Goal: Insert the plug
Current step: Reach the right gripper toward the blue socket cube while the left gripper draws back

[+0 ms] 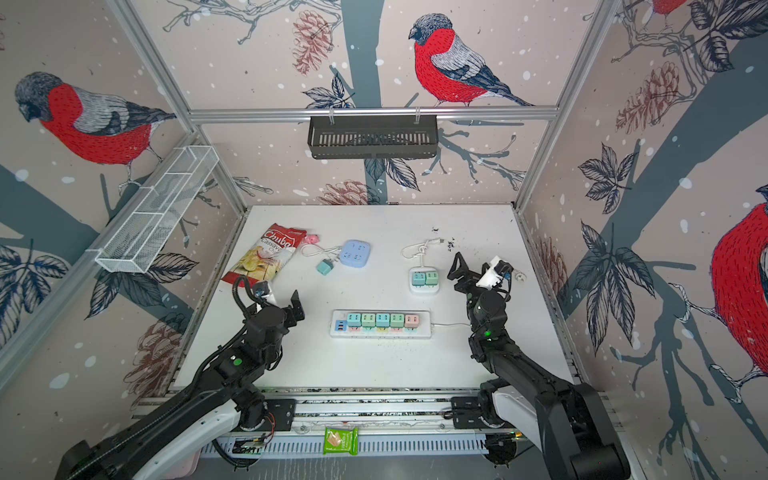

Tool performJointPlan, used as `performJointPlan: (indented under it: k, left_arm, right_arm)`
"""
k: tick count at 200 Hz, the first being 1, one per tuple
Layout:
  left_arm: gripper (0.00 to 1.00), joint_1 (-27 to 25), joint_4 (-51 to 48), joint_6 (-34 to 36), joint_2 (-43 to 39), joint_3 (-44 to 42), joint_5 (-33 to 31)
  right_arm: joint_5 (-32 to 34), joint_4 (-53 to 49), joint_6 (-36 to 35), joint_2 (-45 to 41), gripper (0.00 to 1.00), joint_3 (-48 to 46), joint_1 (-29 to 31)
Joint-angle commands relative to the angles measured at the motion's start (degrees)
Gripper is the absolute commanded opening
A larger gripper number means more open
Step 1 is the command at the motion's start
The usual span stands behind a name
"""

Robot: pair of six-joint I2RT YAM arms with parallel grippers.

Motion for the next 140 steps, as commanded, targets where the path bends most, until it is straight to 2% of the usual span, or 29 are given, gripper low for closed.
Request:
performJointPlan:
  k: [1,23,53,93,107,140]
  left_arm:
    - [0.97,0.3,5.4,-3.6,-4.3,-3.3,-3.3]
    - [0.97,0.3,6.4,-5.5,-6.5,-6.0,-2.0]
    - [0.97,0.3,4.3,-6.4,-6.8,-5.4,-1.9]
    - [0.97,0.3,4.4,-5.5,-7.8,-5.8,-0.5]
    - [0.97,0.3,4.3,-5.5,-7.7,-5.8,-0.6]
    - [0.97,0.3,4.3,-5.4,-7.4,-5.8,-0.5]
  right_arm:
    - [8.1,-11.2,-2.2,-3.1,1.00,3.2,7.9]
    - [10.3,-14.2,-4.1,-0.8,0.97,7.0,14.2]
    - [11.4,-19.6,-6.7,10.7,0.96,16.9,19.6]
    - [11.6,-29.5,-10.1,30.3,0.96,36.5,23.4]
    - [10.0,-32.8,-10.8,37.1,1.00,43.8,23.8]
    - [7.9,-42.5,-10.7,51.2,0.99,61.2,23.9]
